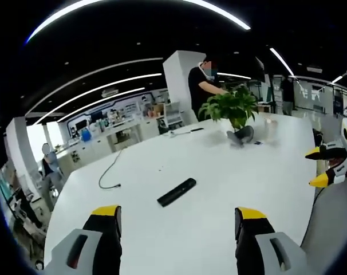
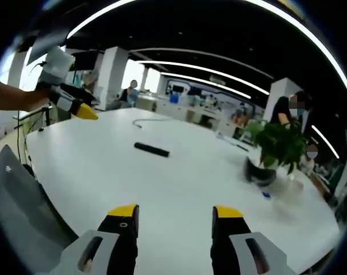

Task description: Press the specified remote control buttons in sequence, fully releasing each button before pressing the next.

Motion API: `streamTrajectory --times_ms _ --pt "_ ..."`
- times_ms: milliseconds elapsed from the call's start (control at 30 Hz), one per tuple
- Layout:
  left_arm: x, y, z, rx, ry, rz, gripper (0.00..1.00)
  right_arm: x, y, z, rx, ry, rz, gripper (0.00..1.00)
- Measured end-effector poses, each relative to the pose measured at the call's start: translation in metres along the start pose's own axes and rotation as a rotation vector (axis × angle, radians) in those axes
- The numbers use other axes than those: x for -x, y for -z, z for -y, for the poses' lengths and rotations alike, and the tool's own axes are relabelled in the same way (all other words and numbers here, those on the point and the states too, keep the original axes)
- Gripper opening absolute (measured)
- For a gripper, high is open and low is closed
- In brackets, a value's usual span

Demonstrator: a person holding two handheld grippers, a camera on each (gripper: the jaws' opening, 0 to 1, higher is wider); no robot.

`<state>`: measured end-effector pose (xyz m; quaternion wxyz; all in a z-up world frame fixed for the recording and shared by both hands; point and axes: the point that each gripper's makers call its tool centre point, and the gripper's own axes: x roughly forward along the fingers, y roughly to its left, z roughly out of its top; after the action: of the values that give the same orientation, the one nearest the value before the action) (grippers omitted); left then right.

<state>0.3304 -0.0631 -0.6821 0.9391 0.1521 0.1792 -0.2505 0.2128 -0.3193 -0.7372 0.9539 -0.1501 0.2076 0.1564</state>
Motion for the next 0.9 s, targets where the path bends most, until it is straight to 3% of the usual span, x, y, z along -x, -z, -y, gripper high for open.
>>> streamTrajectory --times_ms 300,433,567,667,900 --pt "-0.027 -0.018 -0.005 -0.078 0.054 -0.015 0.84 0.000 0.006 -0.007 -0.015 -0.038 -0.045 0.17" --pt "-0.039 -0.018 -0.007 -0.176 0.079 -0.037 0.83 -0.001 0.008 -0.006 -0.023 -0.037 -0.057 0.14" --pt "-0.048 -0.022 -0.008 -0.195 0.109 -0.051 0.81 -0.001 0.012 -0.009 -0.019 -0.046 -0.084 0.04" --pt "-0.056 -0.023 -0.009 -0.247 0.131 -0.064 0.81 -0.002 0.014 -0.010 -0.010 -0.048 -0.096 0.01" --pt "-0.076 -0.017 -0.007 -0.272 0.213 -0.129 0.77 -0.003 0.023 -0.010 0.008 -0.044 -0.150 0.00"
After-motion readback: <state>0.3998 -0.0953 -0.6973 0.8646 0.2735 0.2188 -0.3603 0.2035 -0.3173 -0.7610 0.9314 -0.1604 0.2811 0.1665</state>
